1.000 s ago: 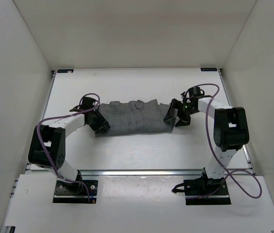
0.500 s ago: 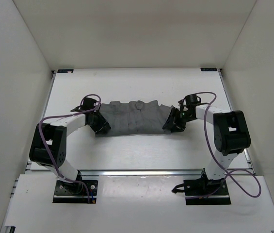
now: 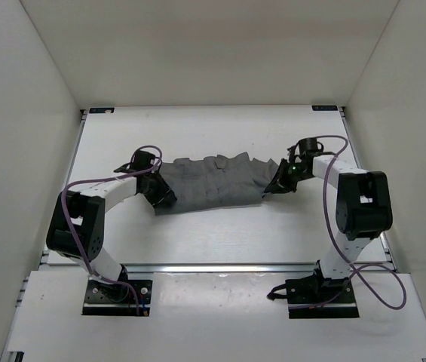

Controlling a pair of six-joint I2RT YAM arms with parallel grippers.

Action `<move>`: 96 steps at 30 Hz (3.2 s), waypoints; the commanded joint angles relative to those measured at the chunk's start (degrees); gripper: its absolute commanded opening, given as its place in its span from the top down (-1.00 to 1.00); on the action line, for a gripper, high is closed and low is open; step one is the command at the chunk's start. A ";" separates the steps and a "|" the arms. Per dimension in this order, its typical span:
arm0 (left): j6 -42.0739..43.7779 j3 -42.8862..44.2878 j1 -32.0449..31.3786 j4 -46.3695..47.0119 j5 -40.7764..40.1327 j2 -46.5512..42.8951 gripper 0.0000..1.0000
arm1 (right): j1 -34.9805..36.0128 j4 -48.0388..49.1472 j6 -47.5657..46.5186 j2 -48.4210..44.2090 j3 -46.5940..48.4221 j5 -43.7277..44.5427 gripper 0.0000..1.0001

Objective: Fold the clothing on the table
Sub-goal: Fold the skirt

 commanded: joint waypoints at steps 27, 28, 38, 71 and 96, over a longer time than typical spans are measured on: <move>-3.69 -1.98 -0.15 5.14 1.16 -2.84 0.01 | 5.80 -13.71 -12.72 -0.89 25.71 1.43 1.00; -4.21 -2.42 -0.24 5.14 1.16 -2.76 0.02 | 6.42 -14.15 -13.16 0.08 27.04 1.08 1.00; -4.48 -3.48 -0.06 6.11 1.34 -3.28 0.01 | 20.65 -15.47 -14.57 6.85 38.38 -2.87 1.00; -0.88 -3.30 4.51 -2.41 -12.37 -9.62 -0.11 | 23.92 -21.19 -16.77 13.18 51.57 0.29 1.00; -5.27 -3.39 -8.41 5.93 -3.32 2.17 1.00 | 8.00 -15.65 -19.76 -5.89 27.66 -3.05 1.00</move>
